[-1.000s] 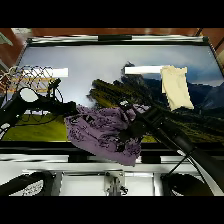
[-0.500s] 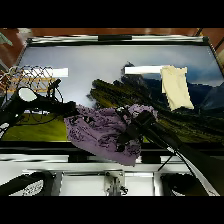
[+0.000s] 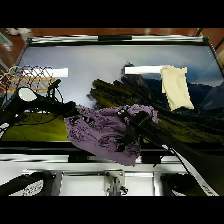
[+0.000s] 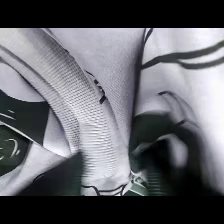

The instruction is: Fold the shirts.

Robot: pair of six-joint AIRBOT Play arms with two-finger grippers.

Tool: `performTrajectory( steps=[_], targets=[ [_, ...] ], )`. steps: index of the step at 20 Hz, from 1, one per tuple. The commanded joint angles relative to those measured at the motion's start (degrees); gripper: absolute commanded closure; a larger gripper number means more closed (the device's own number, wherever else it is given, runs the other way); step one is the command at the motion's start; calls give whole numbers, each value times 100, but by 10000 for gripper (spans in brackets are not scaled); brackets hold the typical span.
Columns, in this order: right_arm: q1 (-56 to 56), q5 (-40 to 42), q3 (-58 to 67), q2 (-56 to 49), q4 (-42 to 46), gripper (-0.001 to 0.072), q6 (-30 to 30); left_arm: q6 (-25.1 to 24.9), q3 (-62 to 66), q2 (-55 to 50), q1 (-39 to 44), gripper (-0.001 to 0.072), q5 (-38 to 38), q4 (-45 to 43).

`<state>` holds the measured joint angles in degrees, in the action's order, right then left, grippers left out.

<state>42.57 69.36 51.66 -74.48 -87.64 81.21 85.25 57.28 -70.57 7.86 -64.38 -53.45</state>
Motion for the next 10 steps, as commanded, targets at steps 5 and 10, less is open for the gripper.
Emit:
performTrajectory(
  steps=[5,10],
  targets=[
    [2,494,190,146,529,646,-52,-20,0,4,-85,655,-13,-2],
    [2,640,1478,1128,669,648,1088,-400,619,4,-326,654,-581,177]
  ],
)
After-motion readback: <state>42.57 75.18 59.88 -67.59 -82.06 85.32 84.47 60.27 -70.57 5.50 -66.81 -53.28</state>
